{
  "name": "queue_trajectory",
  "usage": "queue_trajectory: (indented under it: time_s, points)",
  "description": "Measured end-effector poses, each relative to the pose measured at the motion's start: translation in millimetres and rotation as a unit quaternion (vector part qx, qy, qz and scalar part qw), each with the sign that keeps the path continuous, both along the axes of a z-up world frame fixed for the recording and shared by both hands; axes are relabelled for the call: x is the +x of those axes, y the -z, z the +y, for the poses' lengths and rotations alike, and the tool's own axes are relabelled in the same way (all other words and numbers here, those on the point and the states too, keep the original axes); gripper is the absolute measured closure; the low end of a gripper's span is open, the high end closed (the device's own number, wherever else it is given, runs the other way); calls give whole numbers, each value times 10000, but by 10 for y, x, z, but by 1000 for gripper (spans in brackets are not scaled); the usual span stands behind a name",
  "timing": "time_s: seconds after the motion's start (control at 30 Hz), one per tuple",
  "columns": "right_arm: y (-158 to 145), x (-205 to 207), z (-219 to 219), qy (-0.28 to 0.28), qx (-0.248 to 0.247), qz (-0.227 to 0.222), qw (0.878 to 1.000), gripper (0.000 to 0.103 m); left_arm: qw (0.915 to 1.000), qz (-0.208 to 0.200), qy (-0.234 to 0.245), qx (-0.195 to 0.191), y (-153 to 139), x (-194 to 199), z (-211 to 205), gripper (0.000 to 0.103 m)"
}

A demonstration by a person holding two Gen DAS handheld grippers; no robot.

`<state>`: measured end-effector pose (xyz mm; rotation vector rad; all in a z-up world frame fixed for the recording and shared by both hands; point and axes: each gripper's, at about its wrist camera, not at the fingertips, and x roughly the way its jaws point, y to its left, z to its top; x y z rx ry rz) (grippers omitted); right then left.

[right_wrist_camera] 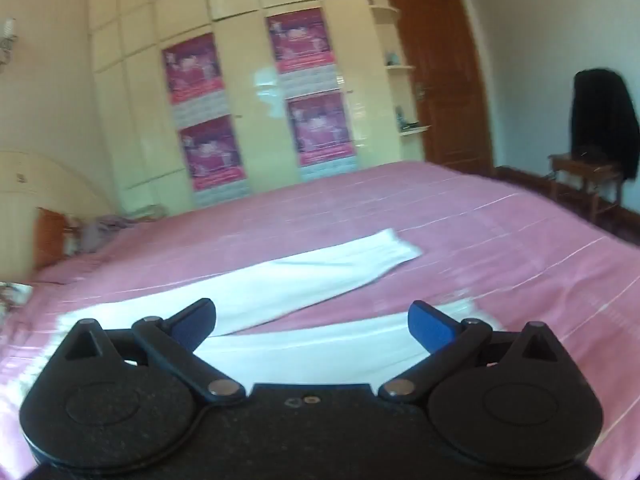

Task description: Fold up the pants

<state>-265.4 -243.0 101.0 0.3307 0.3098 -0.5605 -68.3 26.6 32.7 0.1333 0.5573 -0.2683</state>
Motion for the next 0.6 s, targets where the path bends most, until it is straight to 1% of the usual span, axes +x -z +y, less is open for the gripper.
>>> queue_trajectory:
  time_s: [0.07, 0.1, 0.17, 0.2, 0.3, 0.33, 0.47, 0.53, 0.6]
  points:
    - [-126, 178, 238, -236, 354, 208, 9989, 0, 10000, -4, 10, -18, 18, -9, 39, 0]
    - [-199, 239, 352, -306, 482, 233, 9981, 0, 10000, 12, 19, -55, 22, -23, 71, 0]
    - [-336, 337, 544, -463, 519, 193, 9974, 0, 9998, 98, 48, -142, 26, -51, 119, 0]
    - [-405, 398, 686, -525, 422, 192, 9975, 0, 9997, 133, 50, -176, 22, -61, 149, 0]
    - [-566, 521, 876, -493, 139, 302, 9982, 0, 9998, 139, 60, -140, 41, -103, 178, 0]
    - [-562, 511, 1003, -486, 73, 292, 9984, 0, 9998, 125, 77, -121, 41, -118, 181, 0]
    - [-689, 488, 1219, -513, -179, 166, 9984, 0, 9997, 86, 141, -172, 18, -154, 204, 0]
    - [-670, 476, 1288, -545, -398, 247, 9974, 0, 9996, 89, 159, -202, 1, -154, 206, 0]
    - [-660, 498, 1359, -565, -430, 360, 9968, 0, 9996, 46, 170, -206, -13, -159, 219, 0]
